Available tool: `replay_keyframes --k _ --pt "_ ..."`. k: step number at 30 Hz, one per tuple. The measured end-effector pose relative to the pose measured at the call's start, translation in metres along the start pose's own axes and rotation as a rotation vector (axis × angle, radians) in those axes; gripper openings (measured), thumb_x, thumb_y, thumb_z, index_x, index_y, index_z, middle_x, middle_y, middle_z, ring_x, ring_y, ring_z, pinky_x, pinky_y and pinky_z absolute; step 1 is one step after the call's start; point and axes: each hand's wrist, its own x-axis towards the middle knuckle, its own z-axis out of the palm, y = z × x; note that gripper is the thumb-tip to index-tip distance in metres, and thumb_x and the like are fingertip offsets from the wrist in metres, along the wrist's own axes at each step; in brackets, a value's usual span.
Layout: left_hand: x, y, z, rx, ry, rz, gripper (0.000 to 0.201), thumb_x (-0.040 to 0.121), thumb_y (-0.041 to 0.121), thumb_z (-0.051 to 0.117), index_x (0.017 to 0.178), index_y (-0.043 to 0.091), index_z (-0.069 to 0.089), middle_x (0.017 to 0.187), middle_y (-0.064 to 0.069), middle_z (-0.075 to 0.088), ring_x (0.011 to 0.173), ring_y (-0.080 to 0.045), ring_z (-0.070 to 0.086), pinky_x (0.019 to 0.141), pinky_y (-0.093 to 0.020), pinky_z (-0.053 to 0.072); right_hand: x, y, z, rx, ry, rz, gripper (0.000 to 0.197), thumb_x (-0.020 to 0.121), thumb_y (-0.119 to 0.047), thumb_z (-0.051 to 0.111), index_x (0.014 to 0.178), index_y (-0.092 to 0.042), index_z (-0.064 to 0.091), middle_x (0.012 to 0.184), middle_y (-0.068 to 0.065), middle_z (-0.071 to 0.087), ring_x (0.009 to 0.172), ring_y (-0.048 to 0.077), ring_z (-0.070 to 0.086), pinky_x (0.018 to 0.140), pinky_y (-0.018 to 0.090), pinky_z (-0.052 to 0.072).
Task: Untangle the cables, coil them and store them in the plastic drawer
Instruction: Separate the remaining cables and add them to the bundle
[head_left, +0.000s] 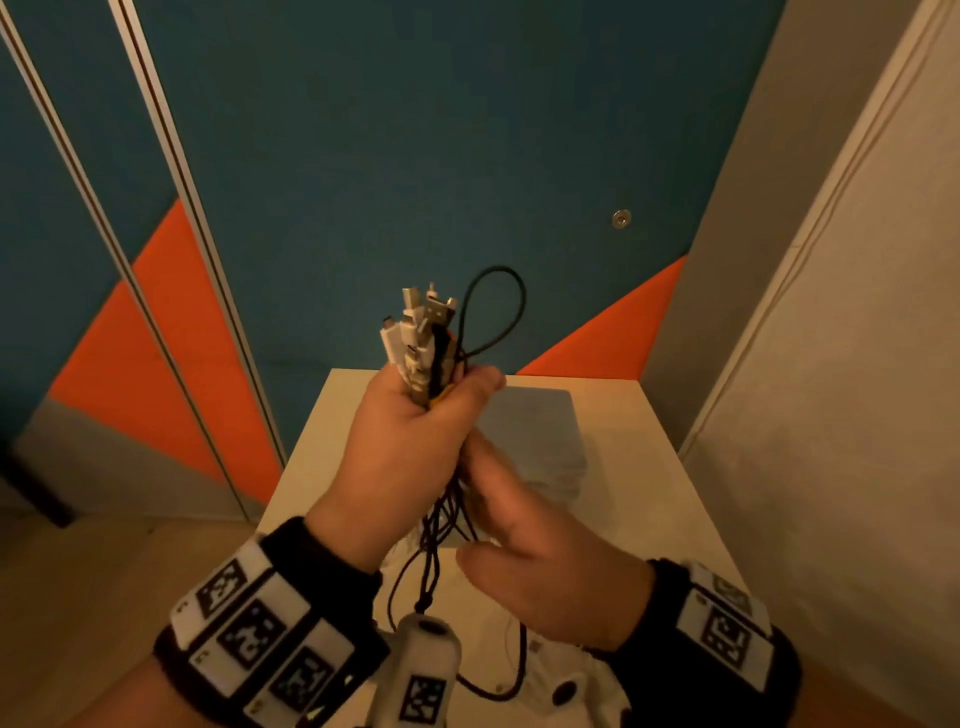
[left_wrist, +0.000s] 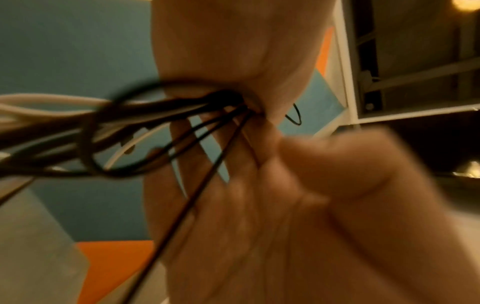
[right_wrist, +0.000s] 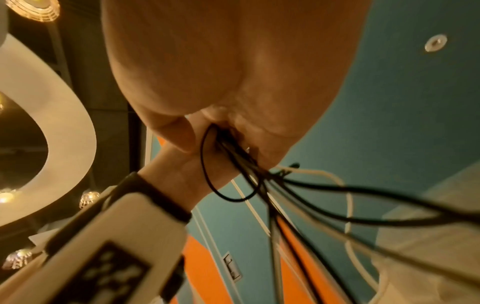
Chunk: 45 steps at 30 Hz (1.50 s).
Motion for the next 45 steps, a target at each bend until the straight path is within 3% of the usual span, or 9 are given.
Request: replay_keyframes --k 6,10,16,21,25,30,33,39,45 --pt "0.005 0.013 -0.013 -0.169 -0.075 -0.08 0.02 0.093 0.017 0.063 0.078 0.012 0.051 0.057 -0.003 0.053 0.052 -0.02 0.058 0.059 -0.041 0.058 -0.009 0.047 -0.031 0.125 0.27 0.124 0.041 0.084 -0.032 0.057 0.123 -0.042 0.047 0.125 -0.012 0.053 0.119 0.007 0.052 0.095 0.028 0.043" --pt "0.007 0.018 -0.008 -0.216 -0.136 -0.06 0.028 0.092 0.02 0.067 0.077 0.017 0.044 0.054 -0.002 0.033 0.046 -0.017 0.036 0.047 -0.033 0.044 -0.015 0.073 -0.023 -0.009 -0.079 0.268 0.114 0.057 -0.078 0.069 0.148 -0.045 0.009 0.154 -0.022 0.022 0.143 -0.001 0.021 0.117 0.032 0.024" --pt "-0.002 0.019 0.01 -0.354 -0.213 -0.126 0.034 0.082 0.027 0.076 0.075 0.021 0.043 0.056 0.0 0.034 0.046 -0.017 0.04 0.045 -0.03 0.041 -0.003 0.072 0.023 -0.135 -0.14 0.281 0.093 0.072 -0.037 0.082 0.138 -0.055 0.019 0.137 -0.04 0.022 0.128 -0.013 0.025 0.101 0.0 0.024" --pt "-0.004 0.019 0.01 -0.326 -0.277 -0.11 0.035 0.083 0.033 0.072 0.079 0.013 0.043 0.056 0.0 0.04 0.045 -0.019 0.052 0.051 -0.036 0.053 0.004 0.075 0.038 -0.006 -0.088 0.276 0.017 0.091 -0.024 0.064 0.101 -0.011 0.061 0.09 -0.008 0.062 0.083 0.001 0.057 0.08 0.019 0.049" --pt "-0.008 0.006 0.006 -0.232 -0.294 -0.094 0.027 0.087 0.029 0.064 0.076 0.016 0.044 0.05 -0.001 0.038 0.04 -0.019 0.038 0.046 -0.029 0.039 0.0 0.081 0.037 -0.051 -0.153 0.28 0.021 0.095 -0.028 0.058 0.101 -0.008 0.059 0.09 0.001 0.06 0.081 0.009 0.055 0.078 0.021 0.045" --pt "-0.014 -0.007 0.0 -0.179 -0.394 -0.175 0.027 0.086 0.028 0.065 0.08 0.014 0.044 0.052 -0.002 0.035 0.043 -0.018 0.033 0.045 -0.029 0.034 -0.012 0.095 0.019 -0.058 -0.26 0.381 0.061 0.075 -0.049 0.076 0.124 -0.063 0.04 0.138 -0.034 0.04 0.13 -0.008 0.036 0.112 0.026 0.031" --pt "-0.016 -0.014 -0.005 -0.137 -0.432 -0.227 0.03 0.088 0.027 0.068 0.085 0.016 0.041 0.053 -0.001 0.034 0.044 -0.015 0.034 0.045 -0.029 0.033 -0.021 0.102 0.002 -0.083 -0.269 0.495 0.083 0.055 -0.068 0.079 0.121 -0.074 0.029 0.148 -0.025 0.032 0.137 -0.003 0.03 0.114 0.034 0.032" --pt "-0.024 -0.018 -0.008 -0.117 -0.401 -0.241 0.036 0.081 0.031 0.068 0.111 0.017 0.055 0.056 0.0 0.034 0.046 -0.013 0.034 0.047 -0.029 0.033 -0.034 0.114 -0.028 -0.01 -0.169 0.46 0.075 0.065 -0.068 0.07 0.132 -0.055 0.038 0.144 -0.019 0.042 0.132 -0.001 0.041 0.111 0.03 0.036" --pt "-0.024 -0.02 -0.018 -0.17 -0.336 -0.232 0.012 0.087 0.02 0.071 0.093 0.022 0.061 0.053 0.001 0.037 0.042 -0.015 0.032 0.043 -0.024 0.034 -0.057 0.129 -0.05 0.013 0.068 0.537 0.039 0.084 -0.048 0.059 0.122 -0.041 0.05 0.129 -0.012 0.057 0.109 -0.002 0.06 0.1 0.024 0.046"
